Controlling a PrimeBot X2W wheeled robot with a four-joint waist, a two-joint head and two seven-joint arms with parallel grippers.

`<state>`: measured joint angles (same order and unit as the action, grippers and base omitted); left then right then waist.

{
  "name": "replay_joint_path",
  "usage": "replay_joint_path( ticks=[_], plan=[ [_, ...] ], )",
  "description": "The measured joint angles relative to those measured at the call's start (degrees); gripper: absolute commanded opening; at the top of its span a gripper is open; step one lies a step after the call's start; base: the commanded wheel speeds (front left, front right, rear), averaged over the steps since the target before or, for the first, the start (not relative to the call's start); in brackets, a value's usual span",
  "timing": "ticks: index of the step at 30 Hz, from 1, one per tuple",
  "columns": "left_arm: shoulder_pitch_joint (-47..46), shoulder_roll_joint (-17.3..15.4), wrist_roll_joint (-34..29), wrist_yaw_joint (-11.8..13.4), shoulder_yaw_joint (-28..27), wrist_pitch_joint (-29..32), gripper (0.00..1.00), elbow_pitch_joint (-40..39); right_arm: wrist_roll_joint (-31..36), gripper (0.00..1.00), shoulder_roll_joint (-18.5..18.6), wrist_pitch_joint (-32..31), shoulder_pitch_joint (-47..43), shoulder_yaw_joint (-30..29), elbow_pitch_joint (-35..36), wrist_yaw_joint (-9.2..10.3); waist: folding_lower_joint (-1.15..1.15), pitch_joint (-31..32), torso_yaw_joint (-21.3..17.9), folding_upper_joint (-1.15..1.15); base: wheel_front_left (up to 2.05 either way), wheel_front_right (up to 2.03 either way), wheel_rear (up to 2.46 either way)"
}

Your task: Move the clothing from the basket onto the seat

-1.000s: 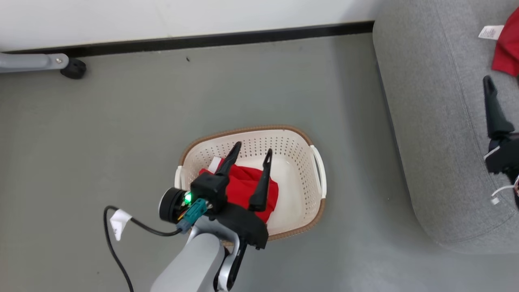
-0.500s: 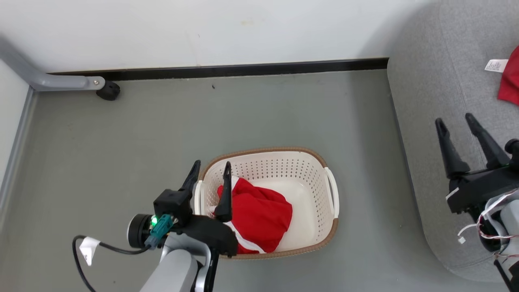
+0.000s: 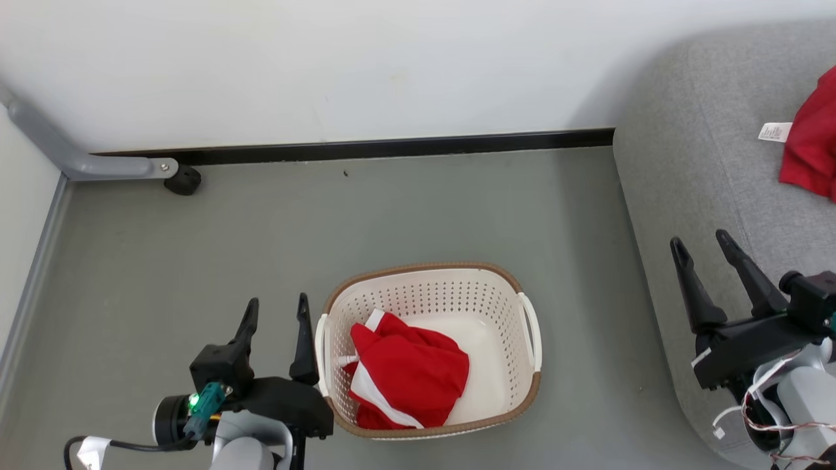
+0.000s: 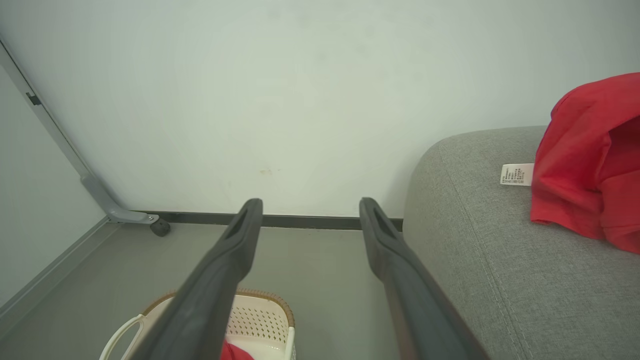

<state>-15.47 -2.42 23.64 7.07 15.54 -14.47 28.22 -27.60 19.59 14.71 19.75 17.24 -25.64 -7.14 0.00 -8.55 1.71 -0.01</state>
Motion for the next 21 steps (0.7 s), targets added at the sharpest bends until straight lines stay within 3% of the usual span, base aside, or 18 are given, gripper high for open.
replay_joint_path(
  ticks=[21],
  plan=[
    [6.9,0.0,-5.8,0.0,-3.6,0.0,1.0,-3.4,2.5,1.0,-2.0,0.0,-5.9,-2.8,2.5,0.34,0.0,2.9,-0.5,0.01,0.0,0.0,0.0]
  ],
)
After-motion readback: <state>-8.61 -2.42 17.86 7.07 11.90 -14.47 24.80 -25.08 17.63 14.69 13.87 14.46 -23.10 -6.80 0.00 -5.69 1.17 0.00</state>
